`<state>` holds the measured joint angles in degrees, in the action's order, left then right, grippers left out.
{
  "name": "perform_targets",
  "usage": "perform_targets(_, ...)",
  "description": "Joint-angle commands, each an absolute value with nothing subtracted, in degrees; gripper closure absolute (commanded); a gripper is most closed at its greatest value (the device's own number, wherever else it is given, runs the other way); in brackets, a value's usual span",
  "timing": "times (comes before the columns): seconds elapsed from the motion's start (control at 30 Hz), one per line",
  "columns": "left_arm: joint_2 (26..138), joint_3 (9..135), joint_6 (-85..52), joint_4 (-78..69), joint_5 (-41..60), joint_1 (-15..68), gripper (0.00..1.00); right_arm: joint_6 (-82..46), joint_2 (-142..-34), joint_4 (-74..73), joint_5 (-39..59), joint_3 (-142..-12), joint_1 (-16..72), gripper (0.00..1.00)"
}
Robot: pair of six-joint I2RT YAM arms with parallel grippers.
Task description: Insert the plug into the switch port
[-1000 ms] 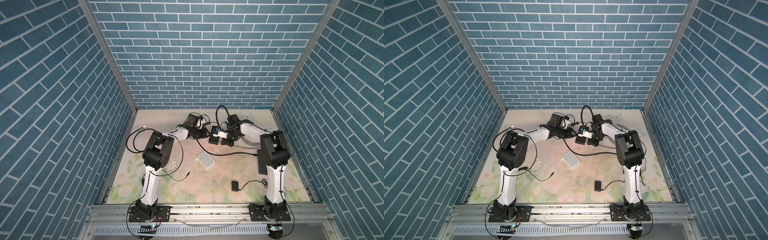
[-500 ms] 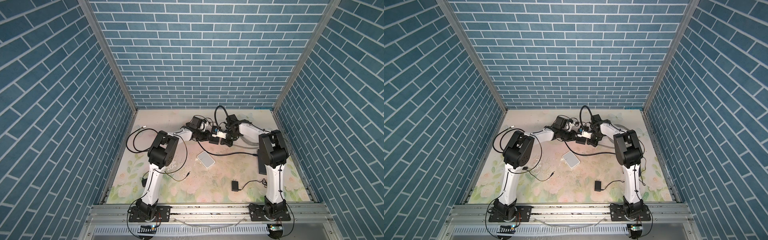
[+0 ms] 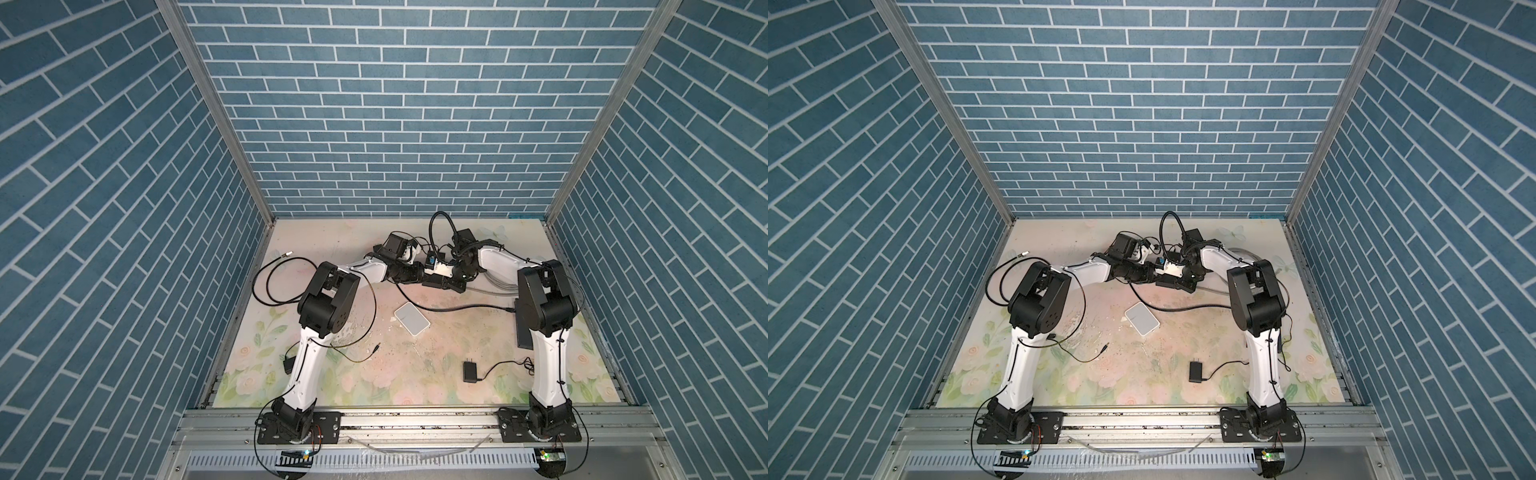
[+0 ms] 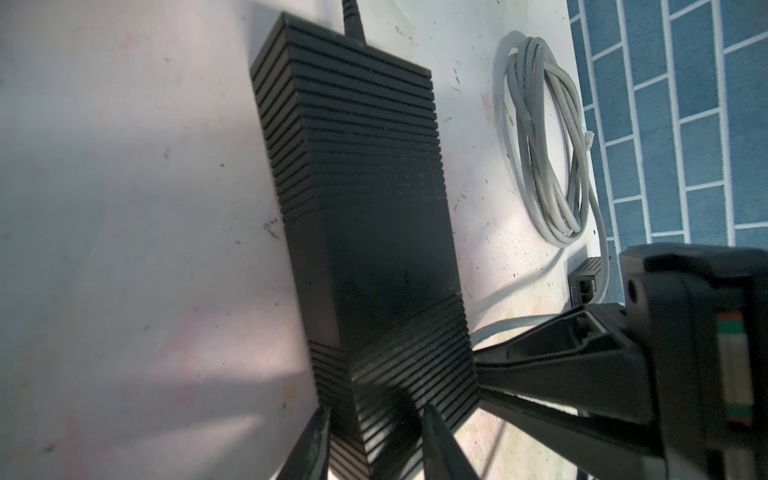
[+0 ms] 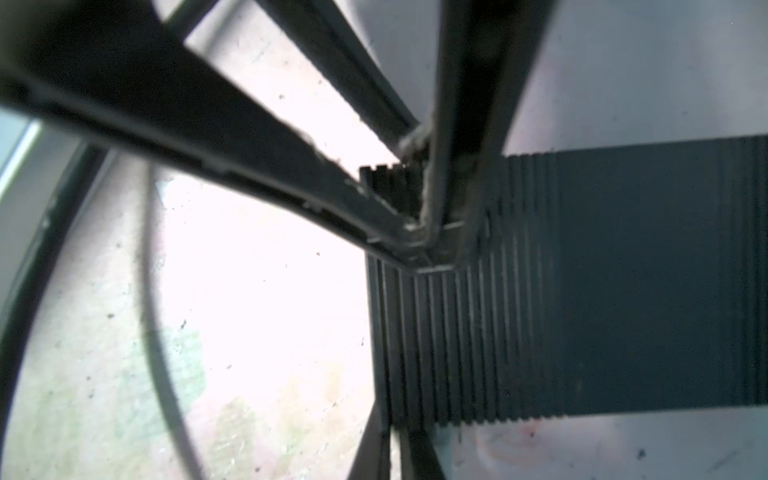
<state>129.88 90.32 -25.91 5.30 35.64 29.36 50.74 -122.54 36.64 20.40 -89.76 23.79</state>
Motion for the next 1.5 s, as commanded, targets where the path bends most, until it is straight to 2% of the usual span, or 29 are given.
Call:
perform_targets(0.0,129.24,89.21,-25.13,5.54,36.12,29.01,0.63,52.37,-118.3,33.34,22.16,-86.46,23.33,0.83)
perform_targets(0.1,129.11,89.27,-25.05,5.57,35.95,28.63,0.63,52.29,-116.86,33.21,22.31,-85.17,21.97,0.79)
perform_targets(0.43,129.1,90.2,-24.96,6.3,35.86,28.48,0.63,52.22,-115.23,31.69,22.98,-83.92,19.25,0.74)
perform_targets(0.73,129.78,91.56,-25.03,6.67,36.43,28.48,0.63,53.35,-121.19,35.71,23.66,-89.58,19.57,0.79)
perform_targets(1.17,129.77,91.93,-25.17,6.42,36.69,28.48,0.63,54.28,-118.31,36.23,26.23,-87.45,20.3,0.72)
perform_targets(1.3,129.77,92.13,-25.29,6.3,36.83,28.48,0.63,54.02,-120.25,35.55,22.68,-87.89,20.89,0.73)
perform_targets(1.47,130.08,92.88,-25.12,6.82,37.17,28.48,0.63,53.93,-123.19,36.13,19.51,-89.3,21.36,0.78)
